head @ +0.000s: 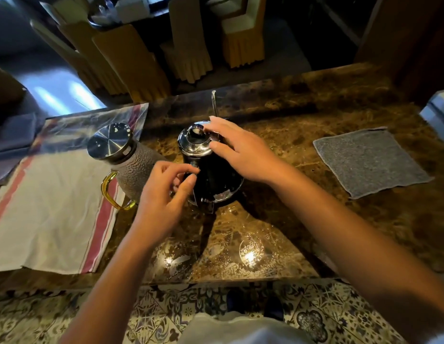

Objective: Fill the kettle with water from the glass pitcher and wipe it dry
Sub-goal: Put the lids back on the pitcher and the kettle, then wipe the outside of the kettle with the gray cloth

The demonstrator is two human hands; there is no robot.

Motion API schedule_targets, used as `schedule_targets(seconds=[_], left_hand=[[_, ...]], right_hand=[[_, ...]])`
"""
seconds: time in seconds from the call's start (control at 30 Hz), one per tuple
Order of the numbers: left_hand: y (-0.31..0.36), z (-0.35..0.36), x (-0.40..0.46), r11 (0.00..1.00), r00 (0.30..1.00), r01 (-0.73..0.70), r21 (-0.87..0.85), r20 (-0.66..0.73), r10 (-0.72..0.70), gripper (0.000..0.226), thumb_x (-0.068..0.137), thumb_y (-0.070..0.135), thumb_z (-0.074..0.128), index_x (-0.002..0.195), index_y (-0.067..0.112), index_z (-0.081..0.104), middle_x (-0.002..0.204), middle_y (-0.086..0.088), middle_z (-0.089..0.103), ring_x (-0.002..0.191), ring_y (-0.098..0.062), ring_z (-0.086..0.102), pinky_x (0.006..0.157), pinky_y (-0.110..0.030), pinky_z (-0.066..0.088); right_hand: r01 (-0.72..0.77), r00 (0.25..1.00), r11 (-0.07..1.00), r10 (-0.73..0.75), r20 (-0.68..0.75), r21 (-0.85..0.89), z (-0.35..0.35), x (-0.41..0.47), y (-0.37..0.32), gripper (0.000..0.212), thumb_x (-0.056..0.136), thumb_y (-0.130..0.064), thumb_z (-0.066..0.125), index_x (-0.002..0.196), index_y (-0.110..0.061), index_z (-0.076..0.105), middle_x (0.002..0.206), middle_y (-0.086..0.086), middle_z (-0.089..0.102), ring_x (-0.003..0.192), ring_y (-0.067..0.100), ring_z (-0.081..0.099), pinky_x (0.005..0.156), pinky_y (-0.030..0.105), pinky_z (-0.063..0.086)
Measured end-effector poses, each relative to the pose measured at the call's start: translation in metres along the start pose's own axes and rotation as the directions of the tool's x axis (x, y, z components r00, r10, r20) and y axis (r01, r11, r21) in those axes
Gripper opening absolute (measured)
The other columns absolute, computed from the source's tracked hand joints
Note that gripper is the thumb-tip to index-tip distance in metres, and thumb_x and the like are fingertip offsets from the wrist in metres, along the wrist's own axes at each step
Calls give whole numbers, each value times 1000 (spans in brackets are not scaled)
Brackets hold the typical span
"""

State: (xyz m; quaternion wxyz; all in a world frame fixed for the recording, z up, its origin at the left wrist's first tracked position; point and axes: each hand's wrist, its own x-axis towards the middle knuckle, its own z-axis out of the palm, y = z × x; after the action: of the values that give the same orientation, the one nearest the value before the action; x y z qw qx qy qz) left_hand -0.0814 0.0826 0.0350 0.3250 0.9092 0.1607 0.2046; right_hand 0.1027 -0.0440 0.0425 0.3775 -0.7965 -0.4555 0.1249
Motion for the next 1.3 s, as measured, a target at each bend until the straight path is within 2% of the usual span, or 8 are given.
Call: schedule_targets(seconds=[0.23,0.33,0.5,0.67,0.9,1.03,1.17,1.3], left_hand=[[13,-25,60,992,986,-122,28,-112,124,19,103,32,53,111,20,65,117,-3,59,105,-7,53,96,-19,46],[15,-18,87,989,988,-146,27,-41,147,24,104,33,55,116,19,69,123,1,60,116,-18,56,101,-41,49],[20,6,119,946,952,-255,198,223,210,34,102,42,56,129,24,66,139,0,55,132,-20,48,106,-36,40],[15,13,119,964,962,-204,171,220,164,31,104,39,51,129,28,65,134,1,56,123,-20,54,99,-43,47],[15,22,121,971,986,-141,193,114,121,24,106,27,48,120,22,67,123,-1,61,110,-16,56,89,-37,45],[14,28,118,974,995,-103,203,32,99,21,106,24,49,119,21,65,116,3,62,108,-11,56,88,-28,41],[16,32,118,979,999,-41,198,-11,44,20,106,24,49,116,21,66,111,9,63,104,-7,58,87,-20,41],[22,37,116,979,997,14,202,-78,1,22,105,23,49,115,18,67,109,6,67,102,-8,61,86,-16,42]], right_hand=[[-196,958,978,206,-202,71,-29,-46,35,57,101,-29,66,154,-25,47,161,-2,43,143,14,45,112,36,42],[-328,894,940,342,-289,98,-39,-62,56,50,100,-29,66,148,-26,53,159,-2,44,141,14,46,112,40,44],[-510,798,860,473,-374,-1,-44,-86,90,47,100,-31,66,145,-23,55,162,3,42,147,21,42,109,30,35],[-663,720,719,537,-438,-208,-63,-98,134,61,101,-39,62,155,-18,44,171,10,25,156,32,25,122,52,27],[-742,670,561,620,-408,-367,-83,-99,199,66,100,-58,54,156,-24,42,168,14,29,154,39,25,120,57,24],[-662,717,655,413,-561,-364,-71,-111,227,38,99,-38,65,129,-15,70,134,19,59,123,46,51,99,55,41],[-599,762,750,425,-489,-280,-77,-105,241,22,100,-29,61,116,-17,71,116,18,63,107,42,59,84,46,48],[-463,785,881,458,-417,95,-85,-84,223,13,98,-31,64,109,-28,71,103,-3,70,90,9,64,77,26,46]])
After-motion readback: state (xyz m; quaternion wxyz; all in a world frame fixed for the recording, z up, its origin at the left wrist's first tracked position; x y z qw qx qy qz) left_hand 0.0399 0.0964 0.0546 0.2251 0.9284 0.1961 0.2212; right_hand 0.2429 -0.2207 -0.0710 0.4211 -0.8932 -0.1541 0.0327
